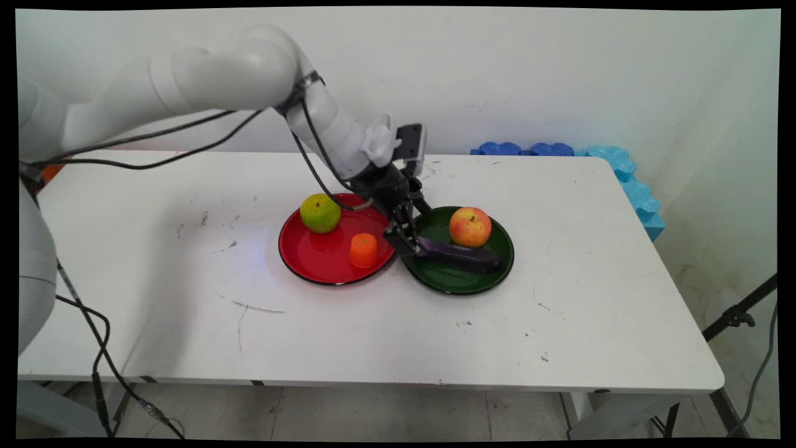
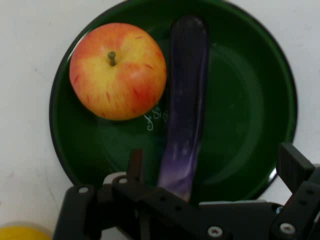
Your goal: Pick up the eggplant from the green plate
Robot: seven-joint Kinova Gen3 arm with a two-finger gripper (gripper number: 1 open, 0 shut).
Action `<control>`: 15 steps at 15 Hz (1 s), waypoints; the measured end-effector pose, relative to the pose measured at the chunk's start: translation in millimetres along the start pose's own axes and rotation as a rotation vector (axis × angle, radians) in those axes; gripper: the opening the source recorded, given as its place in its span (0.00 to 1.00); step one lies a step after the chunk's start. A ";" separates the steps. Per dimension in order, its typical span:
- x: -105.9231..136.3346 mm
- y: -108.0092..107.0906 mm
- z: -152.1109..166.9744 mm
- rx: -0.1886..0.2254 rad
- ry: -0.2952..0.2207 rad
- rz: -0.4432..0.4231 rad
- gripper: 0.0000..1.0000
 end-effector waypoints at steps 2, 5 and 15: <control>-1.6 -2.8 14.2 0.001 -0.008 0.008 1.00; -3.8 -8.1 31.5 0.013 -0.019 0.014 1.00; -8.1 -14.4 60.3 0.031 -0.042 -0.006 0.00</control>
